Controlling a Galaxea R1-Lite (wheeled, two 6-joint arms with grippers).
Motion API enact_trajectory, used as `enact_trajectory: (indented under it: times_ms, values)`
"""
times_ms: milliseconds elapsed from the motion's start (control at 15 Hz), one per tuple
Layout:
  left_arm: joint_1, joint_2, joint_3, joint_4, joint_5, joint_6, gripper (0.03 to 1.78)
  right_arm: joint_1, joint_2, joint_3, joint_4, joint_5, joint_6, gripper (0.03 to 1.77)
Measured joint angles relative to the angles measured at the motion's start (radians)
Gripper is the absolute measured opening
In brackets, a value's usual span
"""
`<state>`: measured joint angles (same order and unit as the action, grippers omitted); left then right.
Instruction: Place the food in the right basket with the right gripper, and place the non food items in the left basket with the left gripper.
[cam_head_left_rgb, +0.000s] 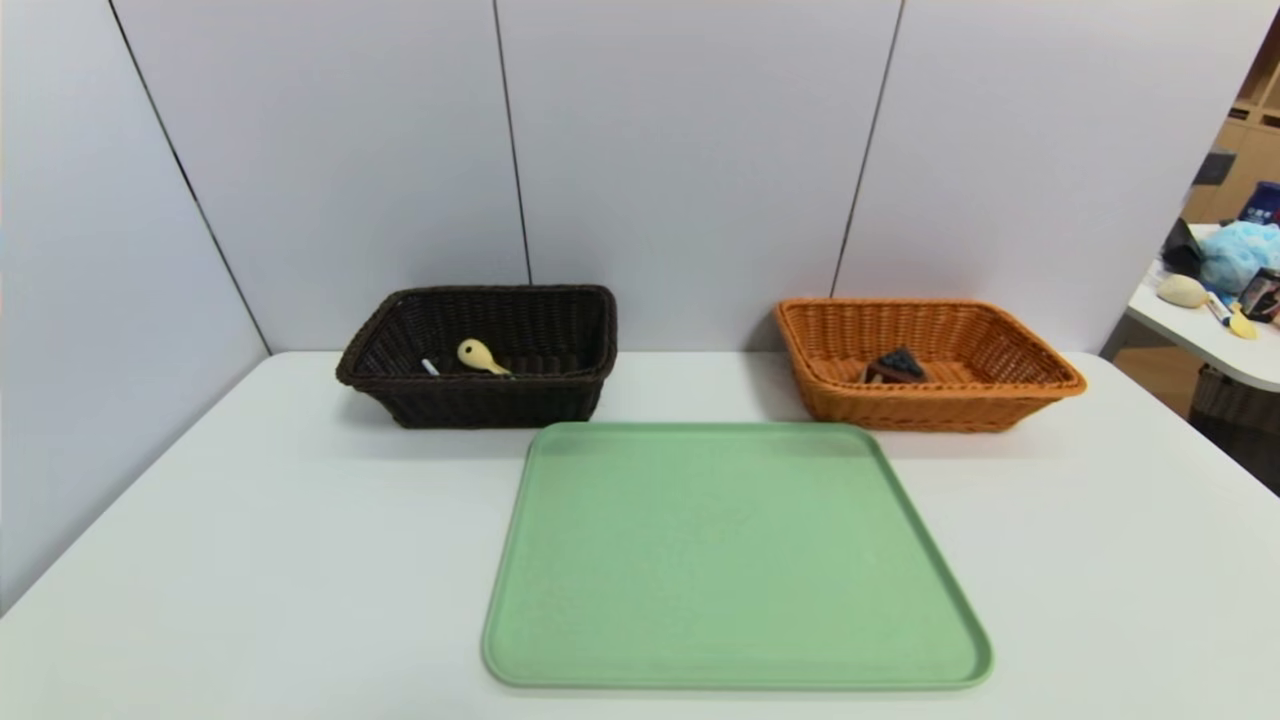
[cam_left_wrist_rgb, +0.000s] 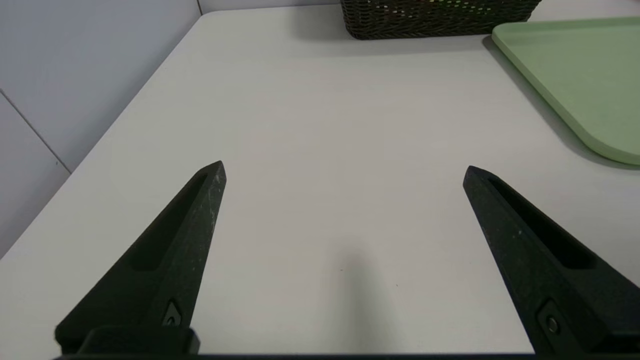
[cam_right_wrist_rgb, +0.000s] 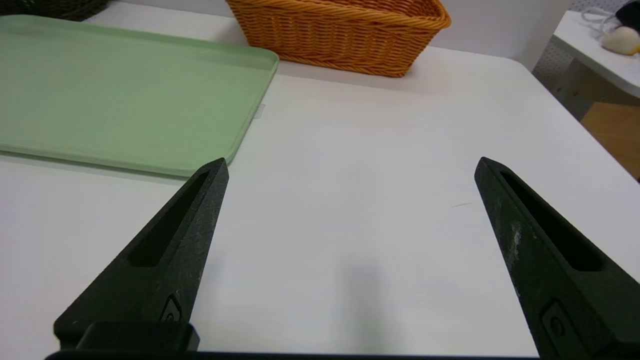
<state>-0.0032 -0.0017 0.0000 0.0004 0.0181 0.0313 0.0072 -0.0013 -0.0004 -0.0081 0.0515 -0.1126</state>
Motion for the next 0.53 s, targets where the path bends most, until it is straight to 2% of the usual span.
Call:
enact_trajectory:
  times_ms: [267, 533]
  values:
    - [0.000, 0.000, 0.000, -0.002, -0.006, -0.037, 1.69, 0.000, 0.000, 0.000, 0.000, -0.013, 0.087, 1.70]
    - [0.000, 0.000, 0.000, -0.004, -0.002, -0.049, 1.69, 0.000, 0.000, 0.000, 0.000, -0.022, 0.122, 1.70]
